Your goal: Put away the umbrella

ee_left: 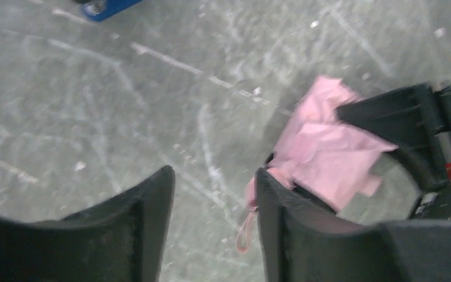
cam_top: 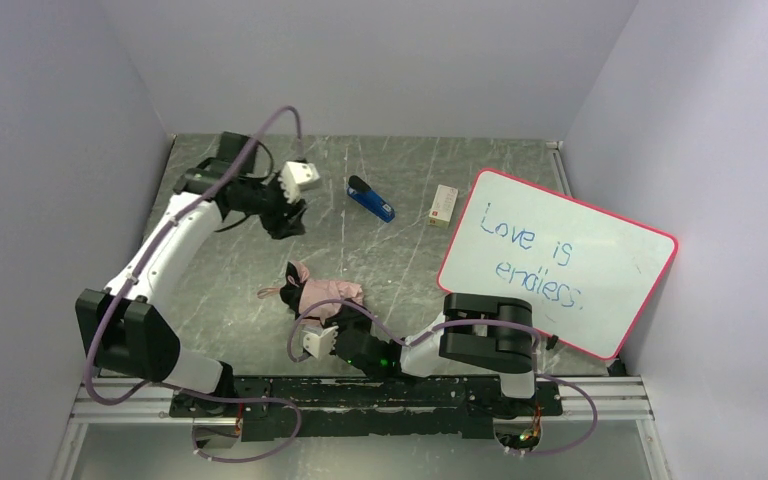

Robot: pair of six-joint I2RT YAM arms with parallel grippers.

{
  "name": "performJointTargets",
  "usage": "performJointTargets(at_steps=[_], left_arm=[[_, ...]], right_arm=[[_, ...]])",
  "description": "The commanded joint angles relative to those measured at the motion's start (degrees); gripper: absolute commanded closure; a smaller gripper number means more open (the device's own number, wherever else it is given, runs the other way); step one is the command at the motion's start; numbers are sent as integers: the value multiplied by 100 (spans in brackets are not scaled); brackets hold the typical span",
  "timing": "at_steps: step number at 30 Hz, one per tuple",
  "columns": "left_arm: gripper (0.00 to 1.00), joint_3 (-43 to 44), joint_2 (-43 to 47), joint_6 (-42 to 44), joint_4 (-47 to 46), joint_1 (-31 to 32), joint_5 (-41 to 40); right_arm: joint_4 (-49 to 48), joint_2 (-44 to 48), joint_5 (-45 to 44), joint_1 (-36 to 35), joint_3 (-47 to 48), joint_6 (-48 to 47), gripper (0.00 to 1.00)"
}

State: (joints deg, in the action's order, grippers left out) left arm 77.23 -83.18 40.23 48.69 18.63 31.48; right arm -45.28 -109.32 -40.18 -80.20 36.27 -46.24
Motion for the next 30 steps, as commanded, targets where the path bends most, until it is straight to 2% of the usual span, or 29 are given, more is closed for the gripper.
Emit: performJointTargets(at_steps=[1, 4, 7, 9, 10, 12, 16, 19, 22, 30], left_arm=[[32, -108, 151, 368, 7, -927, 1046], [15, -480, 331, 22, -717, -1159, 1012], [14, -641, 374, -303, -1169, -1197, 969], [11, -824, 493, -180, -1382, -1229, 1338], [4, -998, 602, 17, -1461, -1230, 1596], [3, -1386, 837, 578, -1532, -1230, 2090], [3, -1803, 1070, 2240, -784, -1222, 2491], [3, -1853, 903, 3577, 83, -1222, 2433], [3, -1779, 654, 4479, 839, -1221, 2467], [3, -1351, -97, 5157, 1446, -1046, 2564]], right_arm=[[956, -194, -51, 45, -217, 148, 74], [898, -206, -59, 46, -235, 111, 74], [871, -207, -85, 42, -254, 90, 74], [811, -233, -122, 41, -271, 27, 74], [747, -253, -163, 43, -285, -40, 74], [621, -316, -242, 42, -309, -212, 74], [416, -466, -326, 32, -332, -471, 75], [305, -527, -401, -9, -349, -607, 75], [203, -591, -441, -48, -373, -741, 75], [208, -631, -459, -108, -384, -781, 75]])
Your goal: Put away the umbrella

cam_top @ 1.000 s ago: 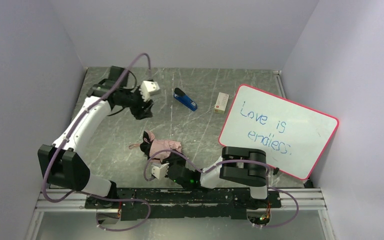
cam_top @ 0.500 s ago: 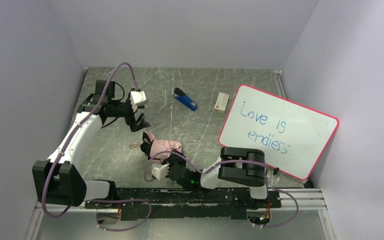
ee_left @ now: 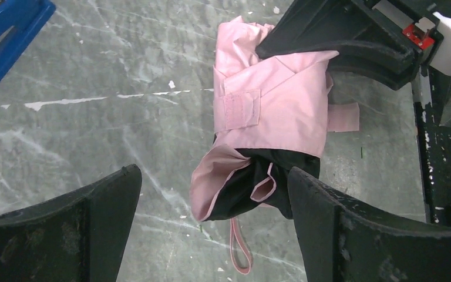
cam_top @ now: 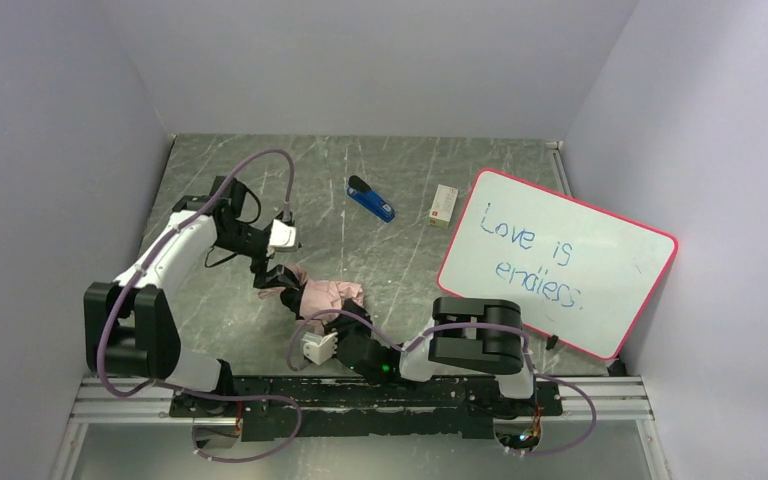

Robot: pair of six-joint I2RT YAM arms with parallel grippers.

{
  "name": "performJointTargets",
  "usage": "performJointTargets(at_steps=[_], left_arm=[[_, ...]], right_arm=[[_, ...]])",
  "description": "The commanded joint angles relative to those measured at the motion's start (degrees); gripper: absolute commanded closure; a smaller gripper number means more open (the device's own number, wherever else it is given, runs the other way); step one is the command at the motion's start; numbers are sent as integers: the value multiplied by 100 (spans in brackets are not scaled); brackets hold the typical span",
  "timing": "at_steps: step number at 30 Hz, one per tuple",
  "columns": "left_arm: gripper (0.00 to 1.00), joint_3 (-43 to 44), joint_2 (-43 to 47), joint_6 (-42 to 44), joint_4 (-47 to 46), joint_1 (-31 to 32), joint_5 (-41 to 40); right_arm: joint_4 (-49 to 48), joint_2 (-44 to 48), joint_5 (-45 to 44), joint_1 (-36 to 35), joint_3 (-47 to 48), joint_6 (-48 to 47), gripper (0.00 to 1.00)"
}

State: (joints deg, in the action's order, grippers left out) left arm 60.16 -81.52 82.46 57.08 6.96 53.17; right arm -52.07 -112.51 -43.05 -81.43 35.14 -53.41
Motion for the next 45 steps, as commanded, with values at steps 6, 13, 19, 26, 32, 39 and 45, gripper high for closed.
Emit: performJointTargets(at_steps=[6, 13, 19, 26, 32, 39, 45], left_arm=[[3, 269, -513, 474, 489, 747, 13], [3, -281, -296, -558, -492, 1317, -603], [3, -454, -524, -850, -747, 1436, -943], [3, -511, -929, -1008, -830, 1513, -1089], [3, -567, -1218, -1310, -1059, 1549, -1367], [3, -602, -1533, -1672, -1269, 1661, -1800], [22, -847, -1569, -1766, -1484, 1729, -2245]], right_arm=[[915, -312, -206, 8, -270, 8, 75], [899, -326, -217, -20, -288, 80, 75], [831, -361, -208, -35, -305, 51, 75], [809, -410, -187, -32, -273, 41, 75], [745, -434, -194, -44, -271, -11, 75], [664, -414, -239, -56, -297, 9, 76], [570, -415, -246, -68, -296, 23, 76]])
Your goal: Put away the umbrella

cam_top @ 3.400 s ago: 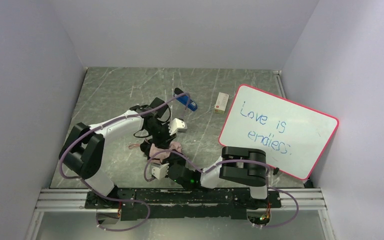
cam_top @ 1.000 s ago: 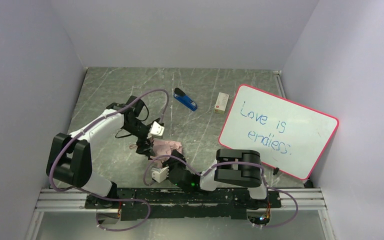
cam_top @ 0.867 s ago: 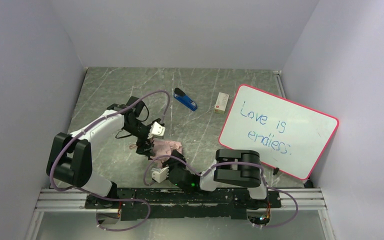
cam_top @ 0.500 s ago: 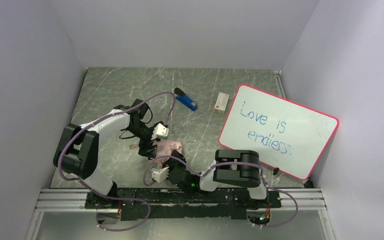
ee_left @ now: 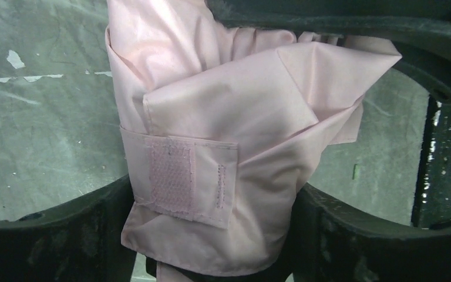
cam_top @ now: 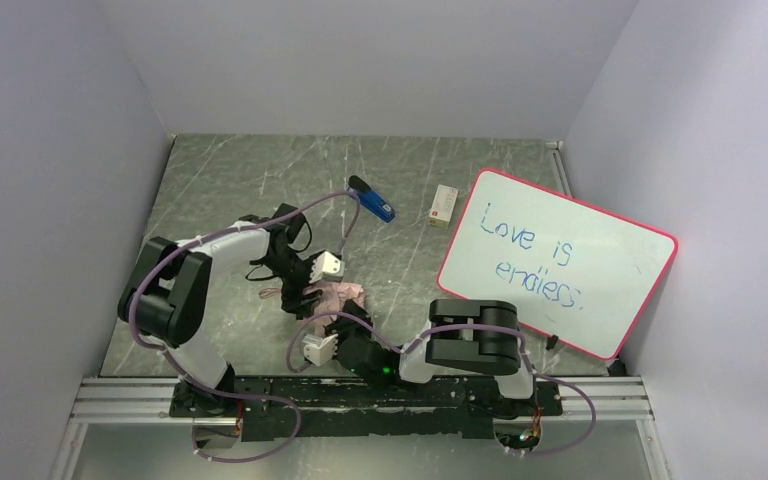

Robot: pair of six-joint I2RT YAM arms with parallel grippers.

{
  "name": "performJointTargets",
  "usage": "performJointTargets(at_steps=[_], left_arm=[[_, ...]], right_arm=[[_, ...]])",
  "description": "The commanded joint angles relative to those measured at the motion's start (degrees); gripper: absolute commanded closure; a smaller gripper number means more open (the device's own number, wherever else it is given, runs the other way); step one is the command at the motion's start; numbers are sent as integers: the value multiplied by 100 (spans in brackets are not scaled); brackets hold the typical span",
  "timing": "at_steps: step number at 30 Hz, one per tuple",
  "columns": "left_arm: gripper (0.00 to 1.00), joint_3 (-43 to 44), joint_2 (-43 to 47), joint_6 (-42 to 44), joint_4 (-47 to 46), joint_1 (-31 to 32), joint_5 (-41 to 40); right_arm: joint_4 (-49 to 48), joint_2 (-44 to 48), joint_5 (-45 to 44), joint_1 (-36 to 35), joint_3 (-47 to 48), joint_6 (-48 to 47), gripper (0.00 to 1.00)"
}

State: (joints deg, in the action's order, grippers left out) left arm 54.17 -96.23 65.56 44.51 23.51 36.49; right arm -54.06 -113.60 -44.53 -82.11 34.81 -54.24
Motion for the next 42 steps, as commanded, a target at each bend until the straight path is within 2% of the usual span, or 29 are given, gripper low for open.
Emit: performJointTargets(at_steps=[1, 4, 8, 12, 17, 21, 27, 28, 30, 33, 36, 42], left_arm=[[27, -283, -97, -119, -266, 83, -626], [42, -326, -110, -226, -347, 84, -760], [54, -381, -43, -344, -452, 105, -817], [59, -583, 173, -437, -675, 172, -930], [63, -794, 449, -509, -890, 224, -1133], [66, -872, 580, -609, -950, 220, -1197], [69, -846, 596, -1148, -1119, 224, -1428], [70, -812, 577, -1296, -1165, 224, -1511], [71, -744, 514, -1622, -1218, 220, -1669], [73, -660, 402, -2086, -1334, 224, -1921], [93, -427, 139, -2546, -1311, 224, -2212], [95, -243, -57, -2968, -1393, 224, -2354]], right_arm=[[758, -284, -99, -5, -264, 113, 76], [720, -183, -112, -26, -286, 154, 75], [635, 55, -89, -66, -332, 232, 70], [517, 387, -23, -114, -429, 466, 55], [480, 1251, -56, -194, -693, 1176, 48], [988, 2204, -155, -314, -890, 2376, 46], [2320, 3402, -22, -471, -921, 5094, 43], [2569, 3508, -25, -476, -907, 5812, 40], [2995, 3621, -5, -473, -832, 6501, 36], [3688, 3484, 12, -485, -553, 7231, 34], [4097, 3165, -53, -494, -157, 7811, 33], [4554, 2087, -270, -508, 856, 8737, 33]])
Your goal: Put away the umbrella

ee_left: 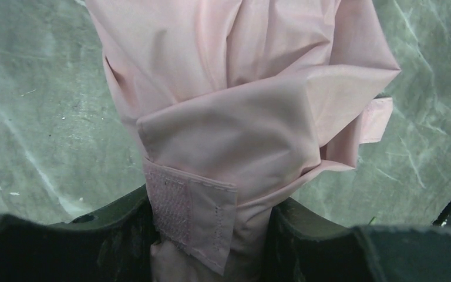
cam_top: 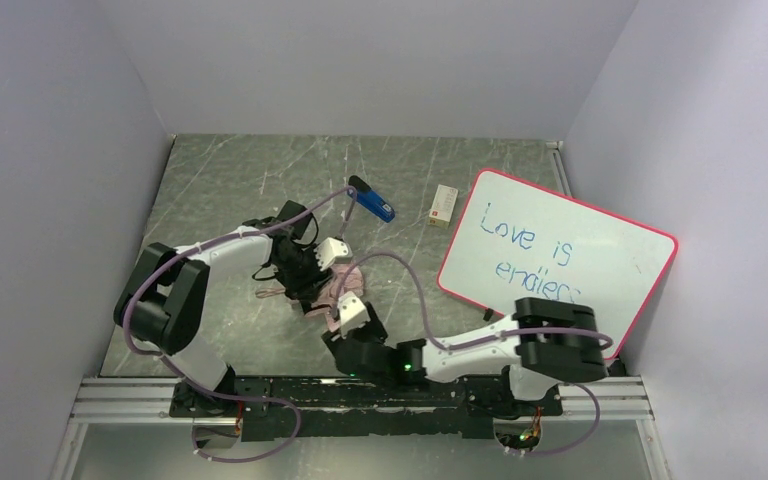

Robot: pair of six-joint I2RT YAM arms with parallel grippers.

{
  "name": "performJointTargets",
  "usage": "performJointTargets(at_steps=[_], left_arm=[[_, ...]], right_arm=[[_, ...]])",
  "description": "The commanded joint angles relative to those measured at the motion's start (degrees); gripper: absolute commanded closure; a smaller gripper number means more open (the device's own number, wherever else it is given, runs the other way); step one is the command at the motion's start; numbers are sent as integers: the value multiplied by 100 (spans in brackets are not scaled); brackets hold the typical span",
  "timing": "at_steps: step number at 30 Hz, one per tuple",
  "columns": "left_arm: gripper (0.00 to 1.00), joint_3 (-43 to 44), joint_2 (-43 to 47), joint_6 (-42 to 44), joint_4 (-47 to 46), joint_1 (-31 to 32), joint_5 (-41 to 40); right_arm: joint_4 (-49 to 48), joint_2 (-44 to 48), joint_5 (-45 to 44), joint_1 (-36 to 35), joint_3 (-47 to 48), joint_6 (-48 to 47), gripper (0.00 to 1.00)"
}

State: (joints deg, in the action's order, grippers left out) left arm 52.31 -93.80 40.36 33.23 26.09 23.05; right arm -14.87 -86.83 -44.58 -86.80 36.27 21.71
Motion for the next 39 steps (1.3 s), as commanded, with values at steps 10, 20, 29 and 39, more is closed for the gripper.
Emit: performJointTargets(at_steps=[10, 20, 29, 39], left_arm=[[95, -23, -280, -564, -204, -33, -1189], [95, 47, -309, -586, -137, -33, -1114], [95, 74, -349, -599, -119, -33, -1139], [95, 147, -380, -600, -64, -33, -1156]], right_arm=[[1440, -1523, 285, 344, 1585, 1915, 33], [1453, -1688, 973, 851, 1759, 1878, 32], [2283, -2040, 1034, 1084, 2105, 2101, 34], [2903, -2325, 1197, 1087, 2338, 1919, 45]])
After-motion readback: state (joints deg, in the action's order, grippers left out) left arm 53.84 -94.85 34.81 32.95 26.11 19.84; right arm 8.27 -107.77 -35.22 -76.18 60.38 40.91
